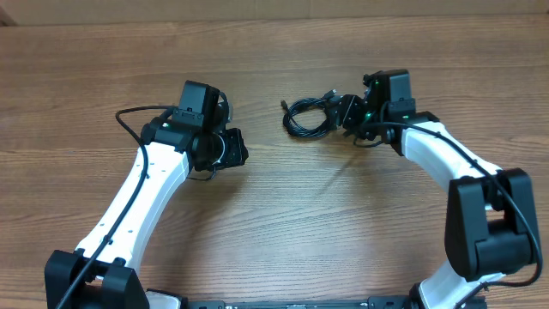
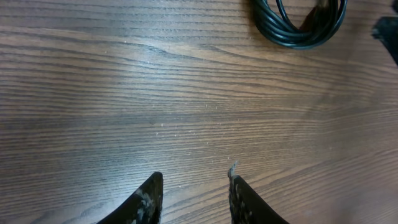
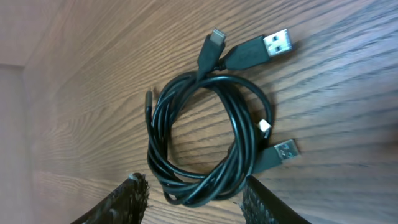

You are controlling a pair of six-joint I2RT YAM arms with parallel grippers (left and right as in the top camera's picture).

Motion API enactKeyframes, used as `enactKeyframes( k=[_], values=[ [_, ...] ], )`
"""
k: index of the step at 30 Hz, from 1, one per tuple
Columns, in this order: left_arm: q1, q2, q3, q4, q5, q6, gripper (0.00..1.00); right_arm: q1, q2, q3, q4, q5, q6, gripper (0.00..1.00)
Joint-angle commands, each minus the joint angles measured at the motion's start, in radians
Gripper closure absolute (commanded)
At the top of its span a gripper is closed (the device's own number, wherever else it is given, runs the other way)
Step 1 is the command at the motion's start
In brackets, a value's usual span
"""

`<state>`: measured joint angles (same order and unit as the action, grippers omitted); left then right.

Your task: Untangle cables

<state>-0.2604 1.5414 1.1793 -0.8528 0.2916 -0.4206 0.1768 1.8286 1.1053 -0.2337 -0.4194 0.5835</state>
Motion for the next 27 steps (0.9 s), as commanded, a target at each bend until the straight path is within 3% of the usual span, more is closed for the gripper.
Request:
enactKeyframes(
  k=[1, 16, 27],
  values=[
    [-0.006, 0.008, 0.02, 0.0, -0.014, -0.011, 0.65, 0.03, 0.026, 0.018, 0.028, 0.077, 0.041, 0.51],
    [-0.016, 0.008, 0.02, 0.001, -0.014, -0.011, 0.66, 0.111, 0.032, 0.018, 0.04, 0.395, 0.127, 0.51],
    [-0.016, 0.008, 0.02, 0.001, -0.014, -0.011, 0.65, 0.111, 0.048, 0.018, 0.054, 0.418, 0.131, 0.66]
  ],
)
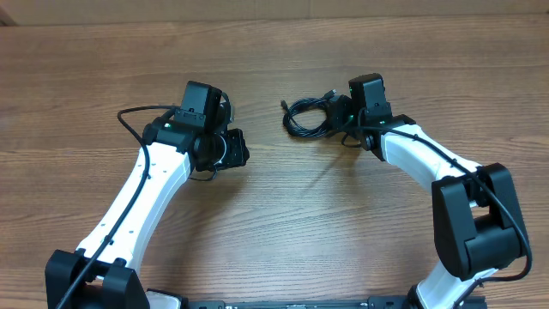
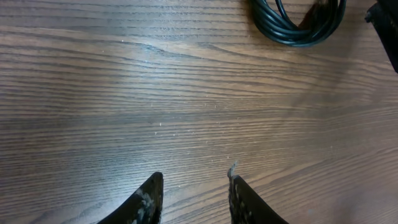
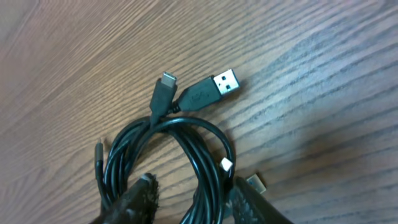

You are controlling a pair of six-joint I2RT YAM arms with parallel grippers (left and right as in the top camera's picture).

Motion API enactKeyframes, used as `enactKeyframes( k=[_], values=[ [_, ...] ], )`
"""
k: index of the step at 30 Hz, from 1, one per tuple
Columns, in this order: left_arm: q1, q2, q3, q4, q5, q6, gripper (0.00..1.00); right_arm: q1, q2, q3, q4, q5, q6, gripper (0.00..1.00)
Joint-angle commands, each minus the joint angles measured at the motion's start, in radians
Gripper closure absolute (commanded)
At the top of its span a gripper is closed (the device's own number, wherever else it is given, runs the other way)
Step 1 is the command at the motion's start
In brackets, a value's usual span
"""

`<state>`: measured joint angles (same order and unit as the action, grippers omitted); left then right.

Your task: Untangle cables

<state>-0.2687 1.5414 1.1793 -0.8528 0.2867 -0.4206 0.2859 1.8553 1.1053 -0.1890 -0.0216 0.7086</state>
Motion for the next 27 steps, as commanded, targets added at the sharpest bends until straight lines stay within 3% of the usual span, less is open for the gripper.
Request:
enactKeyframes(
  k=[1, 13, 21, 27],
  values=[
    [-0.008, 0.008, 0.02, 0.001, -0.009, -0.011, 0.65, 0.002, 0.024, 0.018, 0.01, 0.021, 0.006, 0.69],
    [-0.008, 0.008, 0.02, 0.0, -0.009, -0.01, 0.65, 0.002, 0.111, 0.018, 0.077, 0.017, -0.002, 0.74],
    [-0.008, 0.008, 0.02, 0.001, -0.009, -0.01, 0.66, 0.002, 0.111, 0.018, 0.068, -0.052, -0.002, 0.95],
    [-0.008, 0.008, 0.02, 0.001, -0.034, -0.011, 0.68, 0.002, 0.111, 0.018, 0.035, -0.169, -0.002, 0.96]
  ],
)
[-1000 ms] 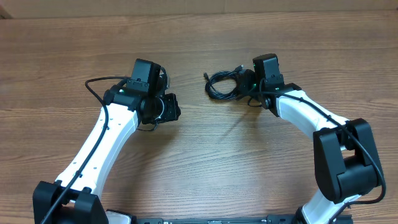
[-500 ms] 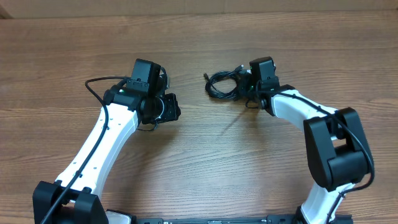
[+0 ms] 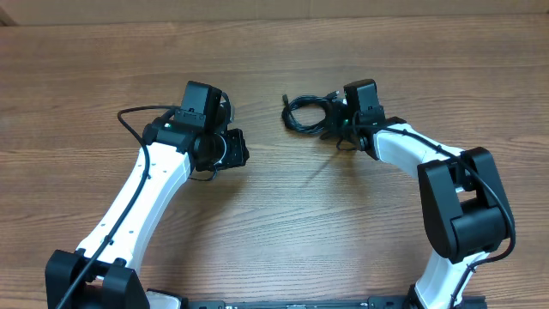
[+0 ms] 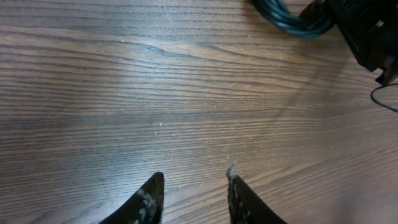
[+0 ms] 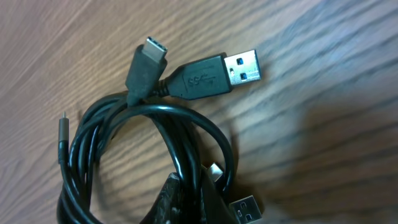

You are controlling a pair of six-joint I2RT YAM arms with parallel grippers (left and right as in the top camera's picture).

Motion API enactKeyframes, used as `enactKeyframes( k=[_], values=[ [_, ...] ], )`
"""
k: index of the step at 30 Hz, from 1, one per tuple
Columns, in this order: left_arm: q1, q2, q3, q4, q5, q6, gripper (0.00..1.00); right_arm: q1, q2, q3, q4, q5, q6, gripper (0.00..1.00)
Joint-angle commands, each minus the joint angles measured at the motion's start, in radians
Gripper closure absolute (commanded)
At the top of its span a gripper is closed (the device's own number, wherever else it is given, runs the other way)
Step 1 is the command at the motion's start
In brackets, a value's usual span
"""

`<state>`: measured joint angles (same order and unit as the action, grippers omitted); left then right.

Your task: Untangle cables

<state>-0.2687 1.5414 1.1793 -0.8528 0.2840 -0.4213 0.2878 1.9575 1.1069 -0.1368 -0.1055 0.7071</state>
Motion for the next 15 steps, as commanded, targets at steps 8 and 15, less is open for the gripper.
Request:
enactKeyframes(
  k=[8, 15],
  values=[
    [-0.008, 0.008, 0.02, 0.0, -0.124, -0.065, 0.69, 0.004, 0.009, 0.016, -0.09, -0.306, -0.031, 0.96],
    [-0.008, 0.01, 0.02, 0.0, -0.138, -0.108, 0.68, 0.045, 0.009, 0.016, -0.136, -0.453, -0.029, 0.96]
  ],
)
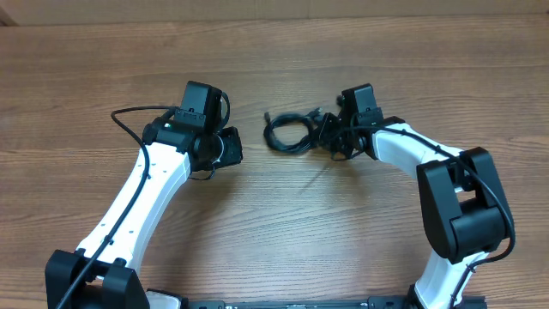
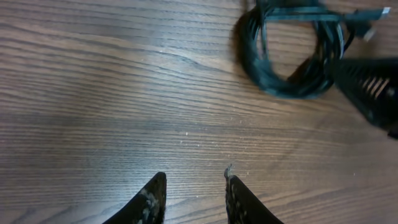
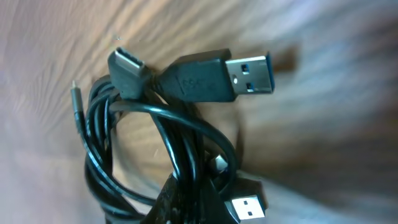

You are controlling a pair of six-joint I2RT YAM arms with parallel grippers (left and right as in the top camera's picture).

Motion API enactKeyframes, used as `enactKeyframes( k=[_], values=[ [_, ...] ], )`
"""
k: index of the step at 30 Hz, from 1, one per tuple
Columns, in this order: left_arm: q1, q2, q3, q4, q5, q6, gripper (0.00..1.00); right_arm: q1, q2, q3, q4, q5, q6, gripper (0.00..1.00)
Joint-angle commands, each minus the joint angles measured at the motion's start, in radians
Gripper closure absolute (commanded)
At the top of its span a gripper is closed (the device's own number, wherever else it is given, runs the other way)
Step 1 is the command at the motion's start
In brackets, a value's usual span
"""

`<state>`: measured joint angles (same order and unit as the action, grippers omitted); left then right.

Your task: Untangle cables

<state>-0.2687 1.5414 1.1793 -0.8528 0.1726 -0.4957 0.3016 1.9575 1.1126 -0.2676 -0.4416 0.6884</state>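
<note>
A coiled bundle of black cables (image 1: 290, 135) lies on the wooden table between the two arms. In the right wrist view its coil (image 3: 99, 143) shows a USB-A plug (image 3: 217, 78), a USB-C plug (image 3: 126, 68) and a second USB-A plug (image 3: 247, 204). My right gripper (image 1: 329, 137) is shut on the strands at the coil's right side (image 3: 193, 190). The left gripper (image 1: 233, 146) is open over bare wood, left of the coil (image 2: 287, 62), with nothing between its fingertips (image 2: 193, 180).
The wooden table (image 1: 283, 223) stretches all round the bundle. A thin black wire (image 1: 129, 124) of the left arm loops out beside its wrist. The right gripper's dark finger (image 2: 368, 87) shows at the right edge of the left wrist view.
The cable bundle and my right gripper, shut on it, now sit further left and a little nearer the table's front. The coil shows more fully in the left wrist view.
At first my right gripper was open just right of the coil. Then it stood closer, with strands between its fingers. After that it was shut on the strands, and now the bundle lies nearer the left gripper, which has stayed open.
</note>
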Motion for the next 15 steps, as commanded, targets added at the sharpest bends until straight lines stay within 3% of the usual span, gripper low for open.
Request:
enactKeyframes(
  k=[1, 10, 13, 15],
  values=[
    [-0.008, 0.012, 0.02, 0.0, -0.027, -0.036, 0.68, 0.041, 0.009, 0.01, -0.008, -0.131, -0.007, 0.96],
    [-0.008, 0.125, 0.02, -0.026, -0.003, -0.043, 0.69, 0.133, 0.009, 0.01, -0.018, -0.167, 0.05, 0.96],
    [-0.006, 0.172, 0.02, -0.05, 0.001, -0.04, 0.78, 0.154, 0.009, 0.01, -0.025, -0.166, 0.049, 0.95],
    [-0.005, 0.194, 0.02, -0.055, 0.011, -0.04, 0.78, 0.164, 0.009, 0.01, -0.026, -0.163, 0.048, 0.92]
  ],
)
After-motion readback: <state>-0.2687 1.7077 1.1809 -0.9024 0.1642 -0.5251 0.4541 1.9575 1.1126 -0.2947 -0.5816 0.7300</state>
